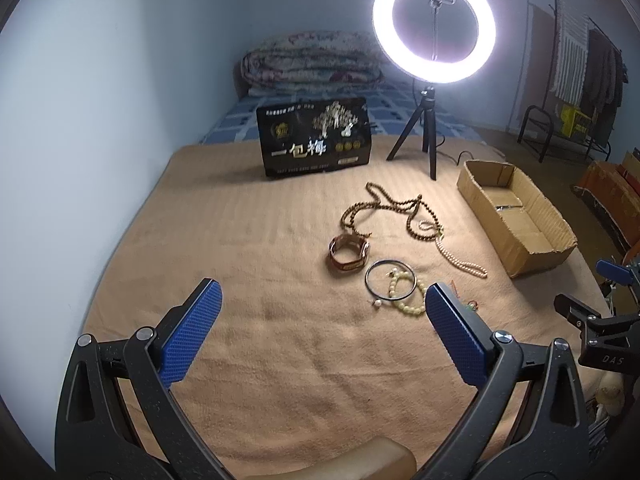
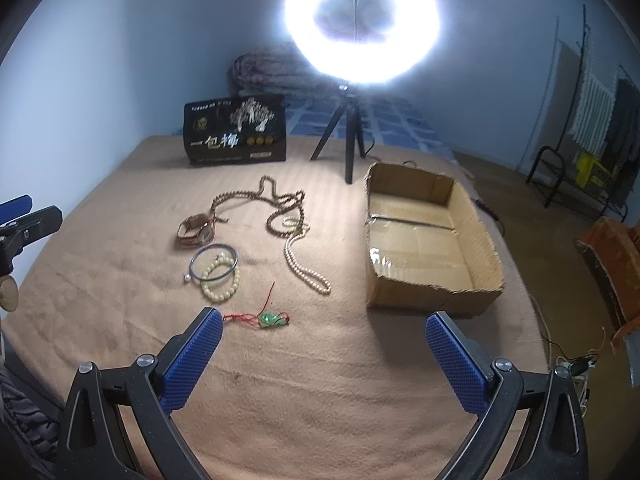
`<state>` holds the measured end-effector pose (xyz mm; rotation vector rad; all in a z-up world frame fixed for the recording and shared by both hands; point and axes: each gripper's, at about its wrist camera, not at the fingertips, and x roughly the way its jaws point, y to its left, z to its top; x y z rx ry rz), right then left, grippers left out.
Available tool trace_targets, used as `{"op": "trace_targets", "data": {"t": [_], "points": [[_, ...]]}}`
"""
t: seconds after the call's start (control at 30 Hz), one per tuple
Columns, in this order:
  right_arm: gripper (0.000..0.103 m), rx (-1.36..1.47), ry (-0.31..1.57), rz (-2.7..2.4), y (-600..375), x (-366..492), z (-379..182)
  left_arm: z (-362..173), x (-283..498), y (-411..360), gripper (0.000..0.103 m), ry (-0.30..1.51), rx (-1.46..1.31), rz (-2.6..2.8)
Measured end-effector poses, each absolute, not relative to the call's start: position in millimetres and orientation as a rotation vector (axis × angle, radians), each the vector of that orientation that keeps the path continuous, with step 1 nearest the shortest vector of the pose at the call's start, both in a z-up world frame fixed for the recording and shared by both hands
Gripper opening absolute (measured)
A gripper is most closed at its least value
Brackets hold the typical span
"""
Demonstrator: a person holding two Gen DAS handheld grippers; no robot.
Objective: Organize jewelry
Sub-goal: 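Move both tools down toward the watch and the jade pendant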
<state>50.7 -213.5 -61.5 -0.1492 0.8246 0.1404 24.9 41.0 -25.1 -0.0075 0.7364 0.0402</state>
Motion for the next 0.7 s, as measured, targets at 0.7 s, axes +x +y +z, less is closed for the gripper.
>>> {"op": "trace_targets", "data": {"t": [0.7], "points": [[0.086,-0.174,1.058,0.335,-183.7,106.5,-124.5,-79.5,119.9,65.8,0.077,0.989,-0.129,0.0]]}}
